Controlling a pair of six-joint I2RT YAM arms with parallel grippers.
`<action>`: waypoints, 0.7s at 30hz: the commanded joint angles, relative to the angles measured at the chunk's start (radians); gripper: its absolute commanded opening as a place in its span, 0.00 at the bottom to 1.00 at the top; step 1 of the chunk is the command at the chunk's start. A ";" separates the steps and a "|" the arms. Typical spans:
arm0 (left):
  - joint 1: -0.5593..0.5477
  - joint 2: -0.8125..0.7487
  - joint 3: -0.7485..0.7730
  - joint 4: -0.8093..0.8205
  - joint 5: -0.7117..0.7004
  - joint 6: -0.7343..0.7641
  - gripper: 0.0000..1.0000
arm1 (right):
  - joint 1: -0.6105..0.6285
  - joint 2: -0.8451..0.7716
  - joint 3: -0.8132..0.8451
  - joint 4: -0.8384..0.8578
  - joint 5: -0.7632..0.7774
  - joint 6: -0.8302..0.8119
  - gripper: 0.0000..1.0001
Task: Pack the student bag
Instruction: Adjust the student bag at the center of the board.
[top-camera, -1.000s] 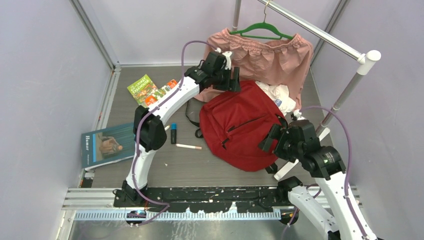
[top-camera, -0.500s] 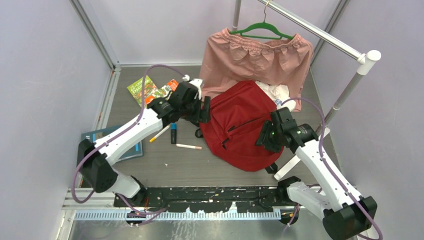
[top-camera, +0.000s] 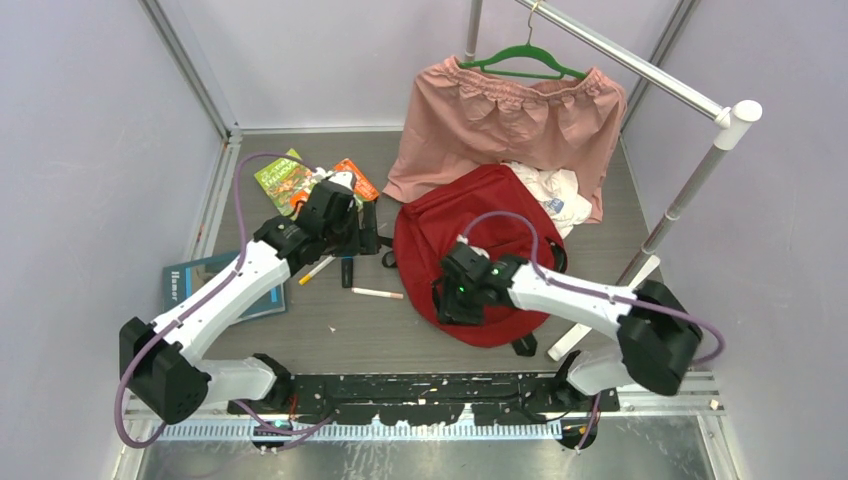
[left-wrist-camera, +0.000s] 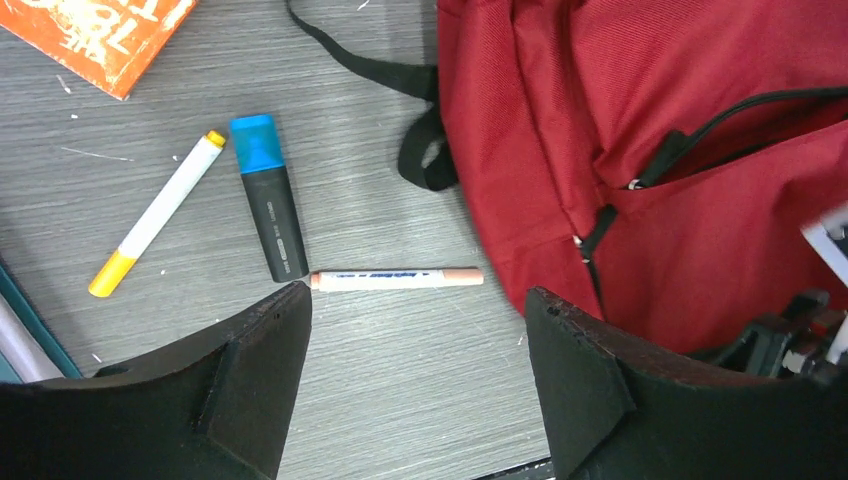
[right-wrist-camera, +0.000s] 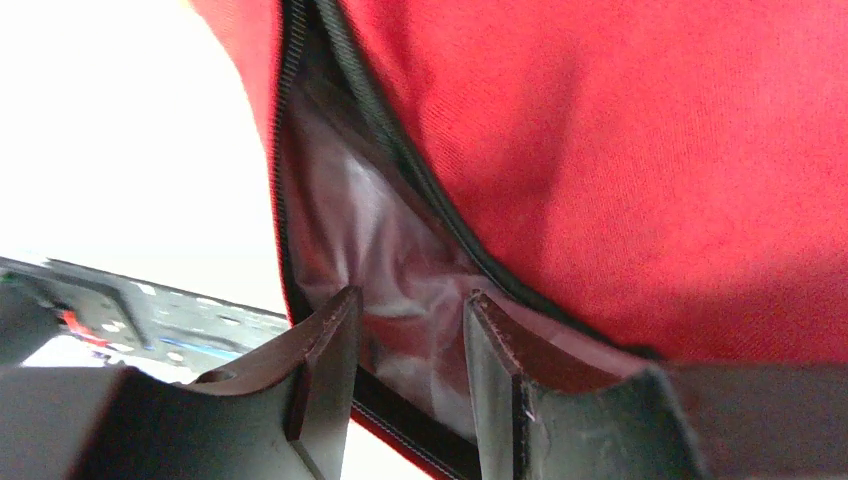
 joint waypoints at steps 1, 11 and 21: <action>0.006 -0.045 0.004 0.004 0.006 -0.012 0.78 | 0.007 0.069 0.245 0.044 0.072 -0.029 0.48; -0.012 -0.111 -0.069 -0.017 0.191 0.038 0.67 | -0.108 -0.205 0.191 -0.273 0.438 -0.140 0.74; -0.057 -0.089 -0.120 0.053 0.208 -0.013 0.71 | 0.092 -0.269 -0.155 0.031 0.229 0.204 0.72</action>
